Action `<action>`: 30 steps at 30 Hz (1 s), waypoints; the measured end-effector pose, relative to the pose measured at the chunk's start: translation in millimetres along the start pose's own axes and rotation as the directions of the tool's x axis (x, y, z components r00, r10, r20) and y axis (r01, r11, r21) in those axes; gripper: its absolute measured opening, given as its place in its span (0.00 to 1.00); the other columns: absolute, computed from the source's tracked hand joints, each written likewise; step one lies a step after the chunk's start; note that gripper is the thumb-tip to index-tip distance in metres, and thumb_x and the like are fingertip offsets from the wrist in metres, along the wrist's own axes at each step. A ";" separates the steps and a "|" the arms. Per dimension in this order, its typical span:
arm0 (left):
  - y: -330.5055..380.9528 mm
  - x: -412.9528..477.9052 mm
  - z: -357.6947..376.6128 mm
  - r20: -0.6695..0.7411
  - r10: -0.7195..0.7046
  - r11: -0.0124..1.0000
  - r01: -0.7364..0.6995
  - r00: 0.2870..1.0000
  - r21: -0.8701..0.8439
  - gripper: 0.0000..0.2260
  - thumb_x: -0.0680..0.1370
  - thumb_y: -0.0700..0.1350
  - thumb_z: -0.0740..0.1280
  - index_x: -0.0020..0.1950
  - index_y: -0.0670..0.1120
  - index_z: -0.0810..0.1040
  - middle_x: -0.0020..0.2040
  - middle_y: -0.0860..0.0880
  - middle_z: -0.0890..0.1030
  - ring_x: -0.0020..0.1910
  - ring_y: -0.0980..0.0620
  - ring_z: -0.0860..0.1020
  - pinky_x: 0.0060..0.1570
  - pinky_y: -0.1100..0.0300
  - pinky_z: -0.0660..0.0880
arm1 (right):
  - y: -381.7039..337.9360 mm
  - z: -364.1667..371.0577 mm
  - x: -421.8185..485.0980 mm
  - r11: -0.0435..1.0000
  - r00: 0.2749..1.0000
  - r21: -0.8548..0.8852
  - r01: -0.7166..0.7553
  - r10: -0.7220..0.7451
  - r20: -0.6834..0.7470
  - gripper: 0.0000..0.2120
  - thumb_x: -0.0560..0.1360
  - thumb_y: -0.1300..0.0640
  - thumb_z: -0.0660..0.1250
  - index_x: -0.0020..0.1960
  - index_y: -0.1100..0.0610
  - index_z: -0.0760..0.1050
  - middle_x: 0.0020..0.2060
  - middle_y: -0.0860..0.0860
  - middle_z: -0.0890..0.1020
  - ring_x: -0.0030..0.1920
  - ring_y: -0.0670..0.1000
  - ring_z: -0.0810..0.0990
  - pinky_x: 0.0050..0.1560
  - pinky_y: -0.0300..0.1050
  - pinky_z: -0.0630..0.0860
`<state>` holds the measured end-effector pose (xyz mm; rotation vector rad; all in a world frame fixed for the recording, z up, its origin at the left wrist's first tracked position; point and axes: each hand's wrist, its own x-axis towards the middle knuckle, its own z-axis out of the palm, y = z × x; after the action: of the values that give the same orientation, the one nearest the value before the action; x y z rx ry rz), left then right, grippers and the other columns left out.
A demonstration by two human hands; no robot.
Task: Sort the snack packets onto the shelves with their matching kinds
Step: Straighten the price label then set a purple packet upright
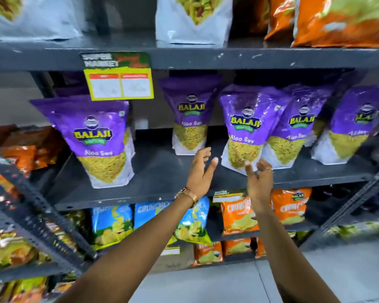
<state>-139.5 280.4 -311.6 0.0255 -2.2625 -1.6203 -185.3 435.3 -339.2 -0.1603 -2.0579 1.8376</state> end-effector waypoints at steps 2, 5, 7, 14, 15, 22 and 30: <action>-1.6 23.5 25.0 0.037 -0.171 0.984 0.173 0.985 -0.050 0.18 0.80 0.45 0.60 0.69 0.40 0.67 0.67 0.38 0.73 0.66 0.43 0.73 0.70 0.47 0.67 | 16.7 -4.0 23.3 0.997 0.993 -0.045 -0.056 0.060 0.102 0.20 0.71 0.54 0.72 0.58 0.63 0.74 0.46 0.63 0.79 0.46 0.53 0.75 0.49 0.45 0.70; 4.1 53.3 56.6 0.107 -0.262 0.962 0.268 0.959 -0.047 0.21 0.82 0.49 0.55 0.72 0.40 0.65 0.73 0.40 0.69 0.72 0.44 0.67 0.72 0.51 0.62 | 26.7 -6.1 50.2 0.996 0.984 -0.081 -0.028 0.042 0.176 0.20 0.66 0.48 0.72 0.50 0.60 0.76 0.47 0.62 0.83 0.48 0.54 0.80 0.49 0.49 0.73; 3.7 69.1 70.4 0.110 -0.326 0.937 0.336 0.939 -0.092 0.23 0.82 0.53 0.53 0.72 0.42 0.65 0.74 0.42 0.67 0.74 0.45 0.65 0.74 0.51 0.60 | 22.9 -4.0 59.3 0.996 0.976 -0.089 -0.022 0.041 0.213 0.24 0.65 0.48 0.72 0.54 0.64 0.75 0.51 0.62 0.83 0.51 0.55 0.81 0.50 0.48 0.74; -19.5 78.6 80.8 0.074 -0.273 0.951 0.281 0.959 -0.131 0.24 0.78 0.62 0.53 0.63 0.47 0.74 0.64 0.47 0.78 0.63 0.52 0.75 0.68 0.50 0.69 | 26.6 -5.2 60.4 0.994 0.968 -0.103 0.018 0.008 0.249 0.25 0.68 0.50 0.75 0.60 0.60 0.75 0.54 0.58 0.84 0.56 0.57 0.81 0.55 0.50 0.75; -21.6 73.8 78.2 0.073 -0.229 0.965 0.236 0.971 -0.117 0.19 0.80 0.57 0.54 0.61 0.48 0.75 0.61 0.49 0.79 0.60 0.56 0.76 0.65 0.53 0.70 | 27.6 -6.9 58.7 0.996 0.961 -0.083 0.025 -0.001 0.278 0.23 0.69 0.53 0.74 0.61 0.59 0.75 0.54 0.55 0.84 0.56 0.54 0.81 0.56 0.48 0.75; -43.3 33.3 47.3 -0.059 -0.152 0.987 0.148 0.987 -0.069 0.37 0.64 0.63 0.67 0.71 0.54 0.66 0.57 0.55 0.70 0.61 0.58 0.71 0.59 0.75 0.66 | 29.6 0.3 48.0 1.000 0.852 -0.021 0.011 0.001 0.524 0.19 0.70 0.53 0.73 0.59 0.45 0.75 0.50 0.38 0.85 0.53 0.34 0.80 0.58 0.44 0.77; -59.8 26.6 6.2 -0.257 -0.212 0.977 0.198 0.943 -0.079 0.38 0.60 0.61 0.72 0.67 0.49 0.69 0.53 0.58 0.68 0.61 0.48 0.74 0.62 0.47 0.75 | 20.6 44.1 35.7 1.000 0.776 -0.015 -0.014 0.020 0.630 0.24 0.67 0.49 0.72 0.62 0.49 0.73 0.52 0.45 0.83 0.51 0.32 0.81 0.54 0.41 0.79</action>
<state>-177.6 259.7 -361.1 0.4520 -2.0676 -1.6640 -237.0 408.7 -355.5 0.5189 -2.4892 2.0867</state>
